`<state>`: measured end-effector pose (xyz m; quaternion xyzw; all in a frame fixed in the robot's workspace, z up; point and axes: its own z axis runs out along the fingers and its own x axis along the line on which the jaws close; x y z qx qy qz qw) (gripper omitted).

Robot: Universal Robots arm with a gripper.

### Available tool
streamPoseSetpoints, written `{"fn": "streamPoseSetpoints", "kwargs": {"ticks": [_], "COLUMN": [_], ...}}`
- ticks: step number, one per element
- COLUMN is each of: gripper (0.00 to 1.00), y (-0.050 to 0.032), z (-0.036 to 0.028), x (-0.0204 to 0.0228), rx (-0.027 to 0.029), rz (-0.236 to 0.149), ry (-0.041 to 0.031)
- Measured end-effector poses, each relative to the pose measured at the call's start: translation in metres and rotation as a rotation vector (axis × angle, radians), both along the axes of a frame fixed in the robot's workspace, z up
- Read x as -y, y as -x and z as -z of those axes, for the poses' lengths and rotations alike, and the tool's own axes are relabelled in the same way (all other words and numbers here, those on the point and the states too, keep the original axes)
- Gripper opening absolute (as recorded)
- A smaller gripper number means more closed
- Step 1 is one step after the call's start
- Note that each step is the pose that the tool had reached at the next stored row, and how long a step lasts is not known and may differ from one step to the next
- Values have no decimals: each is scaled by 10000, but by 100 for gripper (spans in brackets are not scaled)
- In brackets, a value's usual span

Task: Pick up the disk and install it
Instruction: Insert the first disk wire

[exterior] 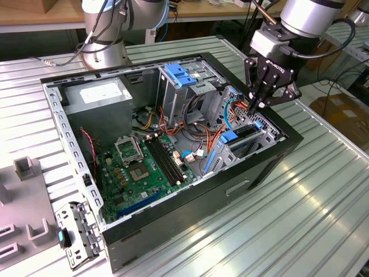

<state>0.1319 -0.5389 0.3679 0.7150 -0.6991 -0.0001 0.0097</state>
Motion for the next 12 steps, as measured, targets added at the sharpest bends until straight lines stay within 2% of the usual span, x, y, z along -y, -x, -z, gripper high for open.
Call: {"fn": "streamPoseSetpoints", "kwargs": {"ticks": [1,2,3,4,7,11,12], "gripper": [17,17,17,17,17,17,17], "y": [8,24,61,82,93,95,96], "z": [7,9,13,18,54,99,103], "x": [3,6,10,18,29,34,44], "rx": [27,82,163,193,205,207,207], "rz": [-1,-3,-1,-1,29,432,436], "ry": [-9,-15,-42,-68,-77,-71,-71]}}
